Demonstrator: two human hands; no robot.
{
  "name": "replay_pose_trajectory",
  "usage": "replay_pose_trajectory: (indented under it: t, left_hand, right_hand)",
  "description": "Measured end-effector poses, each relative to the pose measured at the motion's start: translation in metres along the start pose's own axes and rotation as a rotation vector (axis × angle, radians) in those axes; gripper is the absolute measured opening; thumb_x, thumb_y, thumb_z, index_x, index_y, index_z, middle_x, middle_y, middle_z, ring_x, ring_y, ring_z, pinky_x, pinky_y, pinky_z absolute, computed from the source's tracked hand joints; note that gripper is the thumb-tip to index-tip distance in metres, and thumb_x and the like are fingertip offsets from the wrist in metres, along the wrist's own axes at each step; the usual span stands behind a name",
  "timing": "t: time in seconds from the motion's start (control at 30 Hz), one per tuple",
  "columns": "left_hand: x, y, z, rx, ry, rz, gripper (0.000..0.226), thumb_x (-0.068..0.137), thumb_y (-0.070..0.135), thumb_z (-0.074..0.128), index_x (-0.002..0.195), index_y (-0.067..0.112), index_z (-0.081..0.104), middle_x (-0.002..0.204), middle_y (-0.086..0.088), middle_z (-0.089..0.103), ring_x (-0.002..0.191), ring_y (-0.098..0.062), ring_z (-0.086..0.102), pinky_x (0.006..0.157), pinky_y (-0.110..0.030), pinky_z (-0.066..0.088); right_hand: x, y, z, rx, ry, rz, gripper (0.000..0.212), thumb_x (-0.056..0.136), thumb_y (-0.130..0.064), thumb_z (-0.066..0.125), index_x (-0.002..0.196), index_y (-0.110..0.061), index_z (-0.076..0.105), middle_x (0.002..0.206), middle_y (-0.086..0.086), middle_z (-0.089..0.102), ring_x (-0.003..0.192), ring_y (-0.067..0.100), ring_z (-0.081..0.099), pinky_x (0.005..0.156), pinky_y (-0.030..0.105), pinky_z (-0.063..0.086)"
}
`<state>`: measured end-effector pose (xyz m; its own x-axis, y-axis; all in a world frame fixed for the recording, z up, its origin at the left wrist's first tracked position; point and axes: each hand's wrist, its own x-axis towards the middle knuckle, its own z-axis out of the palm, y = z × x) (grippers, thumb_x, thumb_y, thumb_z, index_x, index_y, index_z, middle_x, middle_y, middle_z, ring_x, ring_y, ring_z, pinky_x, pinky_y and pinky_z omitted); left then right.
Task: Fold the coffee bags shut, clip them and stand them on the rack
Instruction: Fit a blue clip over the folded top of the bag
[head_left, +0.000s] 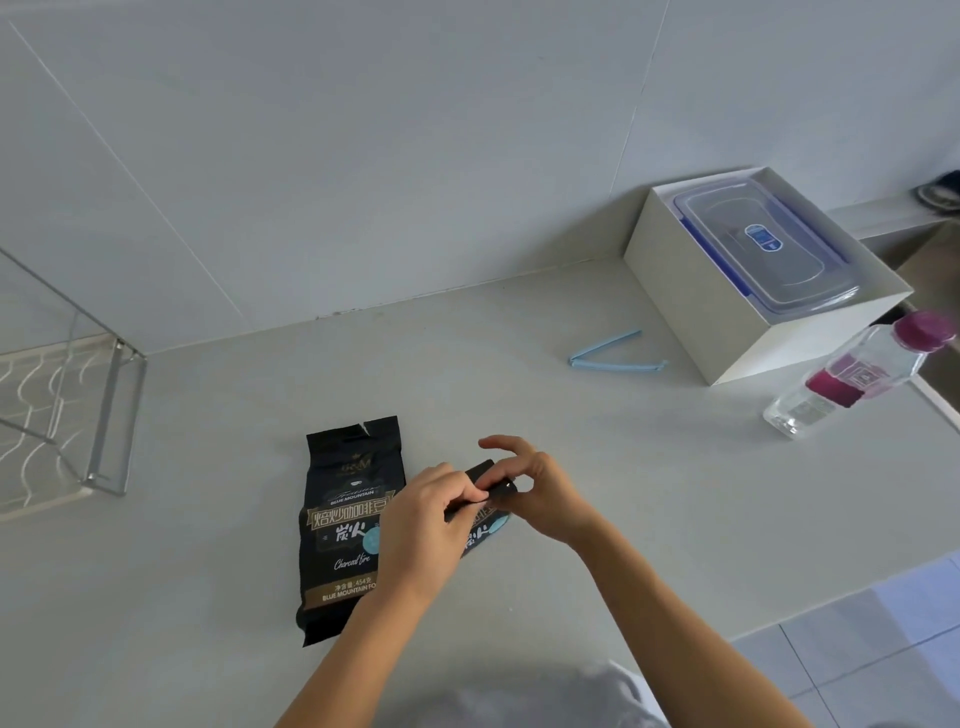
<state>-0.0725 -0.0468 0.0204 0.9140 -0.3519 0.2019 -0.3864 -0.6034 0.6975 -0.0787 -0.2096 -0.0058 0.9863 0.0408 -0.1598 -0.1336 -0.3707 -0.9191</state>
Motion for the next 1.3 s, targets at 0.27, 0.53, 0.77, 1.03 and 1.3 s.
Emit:
replay_pose_trajectory:
  t: [0.27, 0.53, 0.77, 1.03, 1.3]
  left_hand:
    - [0.002, -0.006, -0.007, -0.119, -0.063, -0.059, 0.016, 0.07, 0.017, 0.079, 0.071, 0.025, 0.065, 0.062, 0.012, 0.06, 0.059, -0.005, 0.057, 0.052, -0.021, 0.046]
    - [-0.031, -0.043, -0.031, 0.011, -0.087, -0.107, 0.02, 0.07, 0.02, 0.08, 0.088, 0.023, 0.071, 0.084, 0.014, 0.065, 0.08, -0.005, 0.061, 0.071, -0.028, 0.053]
    - [-0.036, -0.043, -0.017, -0.075, 0.029, -0.085, 0.014, 0.07, 0.008, 0.08, 0.077, 0.014, 0.07, 0.079, 0.009, 0.062, 0.077, -0.005, 0.058, 0.068, -0.022, 0.048]
    - [-0.025, -0.039, -0.01, -0.19, 0.075, -0.116, 0.013, 0.07, 0.031, 0.076, 0.074, 0.02, 0.071, 0.068, 0.013, 0.061, 0.067, -0.006, 0.059, 0.055, -0.015, 0.043]
    - [-0.03, -0.045, -0.003, -0.151, 0.149, -0.107, 0.015, 0.074, 0.01, 0.076, 0.085, 0.019, 0.072, 0.079, 0.012, 0.066, 0.079, 0.0, 0.061, 0.067, -0.009, 0.046]
  right_hand:
    - [-0.006, -0.004, -0.001, -0.136, 0.01, -0.014, 0.017, 0.076, -0.011, 0.073, 0.086, -0.024, 0.075, 0.125, -0.004, 0.055, 0.117, 0.013, 0.046, 0.095, 0.026, 0.037]
    - [-0.001, -0.031, -0.006, -0.543, -0.018, -0.217, 0.012, 0.071, -0.029, 0.076, 0.082, -0.027, 0.072, 0.103, -0.006, 0.058, 0.1, 0.011, 0.044, 0.088, 0.032, 0.038]
    - [-0.008, -0.049, 0.029, -0.656, -0.065, -0.266, 0.018, 0.078, -0.041, 0.066, 0.089, -0.027, 0.068, 0.085, -0.004, 0.069, 0.085, 0.018, 0.054, 0.068, 0.028, 0.031]
    - [-0.016, -0.038, 0.031, -0.48, 0.094, -0.146, 0.006, 0.078, -0.032, 0.065, 0.08, -0.026, 0.065, 0.077, -0.001, 0.062, 0.07, 0.018, 0.052, 0.056, 0.027, 0.028]
    - [-0.014, -0.042, 0.029, 0.111, 0.128, 0.033, 0.015, 0.071, -0.013, 0.073, 0.067, -0.026, 0.067, 0.067, -0.006, 0.071, 0.067, 0.012, 0.066, 0.067, 0.033, 0.054]
